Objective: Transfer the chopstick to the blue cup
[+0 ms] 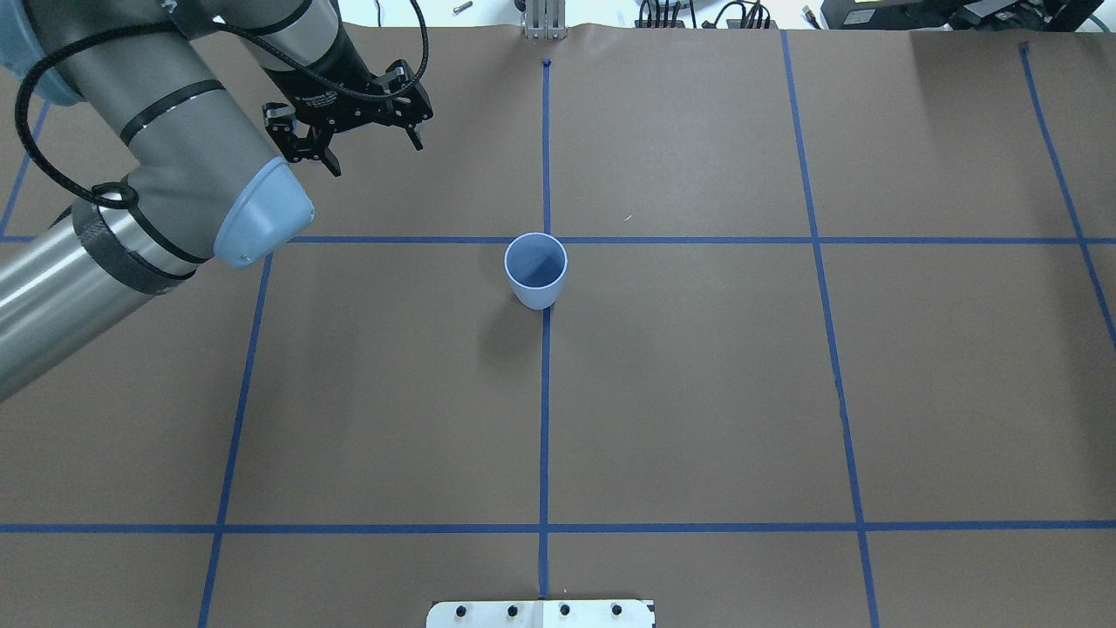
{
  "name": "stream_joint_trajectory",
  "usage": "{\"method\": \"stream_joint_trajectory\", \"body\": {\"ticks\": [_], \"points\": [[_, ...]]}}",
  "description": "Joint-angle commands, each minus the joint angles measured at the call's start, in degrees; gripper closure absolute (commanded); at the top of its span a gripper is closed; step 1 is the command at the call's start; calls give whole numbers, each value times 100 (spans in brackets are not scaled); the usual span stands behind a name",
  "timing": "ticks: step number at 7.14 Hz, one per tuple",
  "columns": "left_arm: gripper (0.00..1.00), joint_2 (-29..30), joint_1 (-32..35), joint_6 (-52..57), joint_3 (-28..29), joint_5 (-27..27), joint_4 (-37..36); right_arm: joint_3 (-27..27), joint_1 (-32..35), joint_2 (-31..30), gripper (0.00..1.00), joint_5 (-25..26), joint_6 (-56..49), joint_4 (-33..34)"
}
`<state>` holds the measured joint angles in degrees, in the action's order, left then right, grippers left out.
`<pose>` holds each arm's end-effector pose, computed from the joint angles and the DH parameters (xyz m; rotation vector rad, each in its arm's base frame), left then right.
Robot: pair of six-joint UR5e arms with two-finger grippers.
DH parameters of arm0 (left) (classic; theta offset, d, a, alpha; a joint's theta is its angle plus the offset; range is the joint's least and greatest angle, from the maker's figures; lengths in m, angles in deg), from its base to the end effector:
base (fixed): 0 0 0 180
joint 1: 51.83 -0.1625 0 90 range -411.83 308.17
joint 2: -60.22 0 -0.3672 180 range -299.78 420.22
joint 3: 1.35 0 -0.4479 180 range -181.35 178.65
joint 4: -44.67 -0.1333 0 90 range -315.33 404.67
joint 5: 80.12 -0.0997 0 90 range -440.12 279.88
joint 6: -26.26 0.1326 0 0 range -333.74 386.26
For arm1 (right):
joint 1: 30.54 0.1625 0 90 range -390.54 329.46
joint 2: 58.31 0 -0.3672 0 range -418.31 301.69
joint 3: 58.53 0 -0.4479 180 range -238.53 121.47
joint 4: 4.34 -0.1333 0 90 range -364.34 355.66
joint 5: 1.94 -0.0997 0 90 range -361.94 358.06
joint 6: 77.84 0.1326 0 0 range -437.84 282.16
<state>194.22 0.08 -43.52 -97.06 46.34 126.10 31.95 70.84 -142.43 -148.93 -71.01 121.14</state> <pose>0.3827 -0.5767 0.0997 -0.0838 0.9198 -0.2851 0.1272 -0.5198 0.5898 -0.4309 -1.0008 0.5386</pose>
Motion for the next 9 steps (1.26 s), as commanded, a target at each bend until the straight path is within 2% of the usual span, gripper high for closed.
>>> {"method": "stream_joint_trajectory", "body": {"ticks": [1, 2, 3, 4, 5, 6, 7, 9], "points": [[2, -13, 12, 9, -70, 10, -74, 1299, 136, 27, 100, 248, -6, 870], [2, -144, 12, 17, -157, 19, -65, 1697, 15, 254, 100, 258, -6, 1029], [2, -354, 47, 278, -376, 19, -65, 1849, -360, 769, 100, 162, 11, 1301], [2, -635, 308, 916, -587, 36, -65, 1790, -843, 1662, 100, 57, 220, 1895], [2, -968, 580, 1488, -737, 45, -74, 1806, -1248, 2228, 100, -205, 1110, 1945], [2, -1267, 792, 1590, -747, 37, -31, 1850, -1722, 2686, 100, -756, 2111, 1893], [2, -1383, 1046, 1739, -712, 45, -39, 1859, -2301, 3212, 100, -866, 3235, 1597], [2, -1786, 1373, 2633, -633, 413, -31, 1851, -3303, 3437, 100, -1033, 5913, -338]]}}
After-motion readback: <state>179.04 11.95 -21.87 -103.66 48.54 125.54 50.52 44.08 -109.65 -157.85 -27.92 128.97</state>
